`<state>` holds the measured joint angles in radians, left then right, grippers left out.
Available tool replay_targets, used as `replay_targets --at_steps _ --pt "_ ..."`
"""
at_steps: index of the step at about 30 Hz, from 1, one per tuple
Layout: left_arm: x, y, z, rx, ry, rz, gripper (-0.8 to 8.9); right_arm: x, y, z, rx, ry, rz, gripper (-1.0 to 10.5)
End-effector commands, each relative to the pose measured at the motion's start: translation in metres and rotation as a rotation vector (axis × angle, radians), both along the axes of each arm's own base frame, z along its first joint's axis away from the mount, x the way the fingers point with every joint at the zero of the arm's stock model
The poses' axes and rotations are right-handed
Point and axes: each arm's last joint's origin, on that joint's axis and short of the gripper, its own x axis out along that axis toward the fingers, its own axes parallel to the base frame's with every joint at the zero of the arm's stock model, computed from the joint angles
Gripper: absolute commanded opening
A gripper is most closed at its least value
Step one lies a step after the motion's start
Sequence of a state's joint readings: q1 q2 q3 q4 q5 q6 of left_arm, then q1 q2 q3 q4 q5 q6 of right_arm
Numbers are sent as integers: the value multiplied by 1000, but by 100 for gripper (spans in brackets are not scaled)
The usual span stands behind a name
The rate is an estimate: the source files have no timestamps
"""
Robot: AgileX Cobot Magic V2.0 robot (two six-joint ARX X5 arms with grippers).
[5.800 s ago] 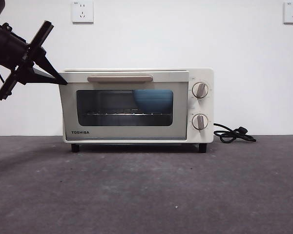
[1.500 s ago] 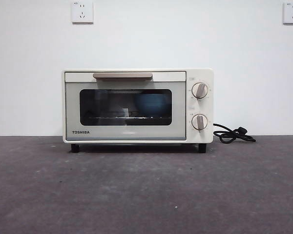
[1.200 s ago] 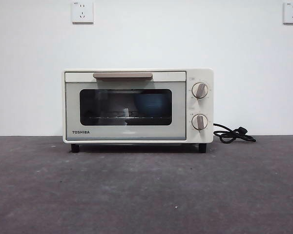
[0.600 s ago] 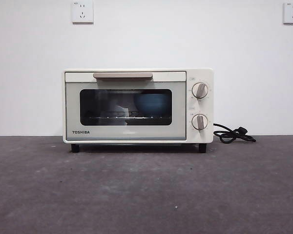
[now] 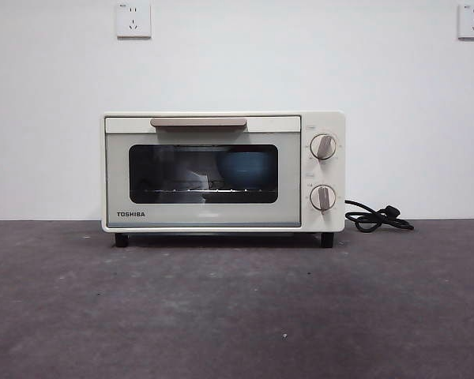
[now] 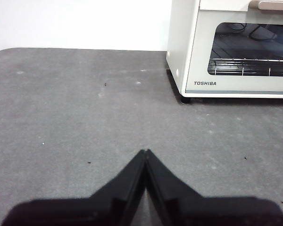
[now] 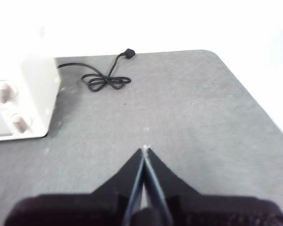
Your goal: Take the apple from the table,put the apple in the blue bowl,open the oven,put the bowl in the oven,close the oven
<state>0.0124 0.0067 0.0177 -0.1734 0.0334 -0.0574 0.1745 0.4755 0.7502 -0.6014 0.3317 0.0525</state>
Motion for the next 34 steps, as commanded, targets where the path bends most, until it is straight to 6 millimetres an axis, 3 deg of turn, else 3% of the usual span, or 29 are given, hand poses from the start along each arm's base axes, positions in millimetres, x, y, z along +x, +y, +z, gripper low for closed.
replay_targets --at_steps 1,7,13,19,34 --pt "1 0 -3 -7 2 5 -4 5 0 -44 27 -57 44 2" --pt "1 0 -3 -7 2 5 -4 5 -2 -112 49 -145 68 2" --pt "1 0 -3 -7 2 5 -4 4 -4 -153 60 -116 107 2" --pt "1 0 -3 -7 2 5 -4 2 -4 -171 56 -96 119 2" --pt "1 0 -3 -7 4 5 -4 0 -2 -168 -59 -125 224 2"
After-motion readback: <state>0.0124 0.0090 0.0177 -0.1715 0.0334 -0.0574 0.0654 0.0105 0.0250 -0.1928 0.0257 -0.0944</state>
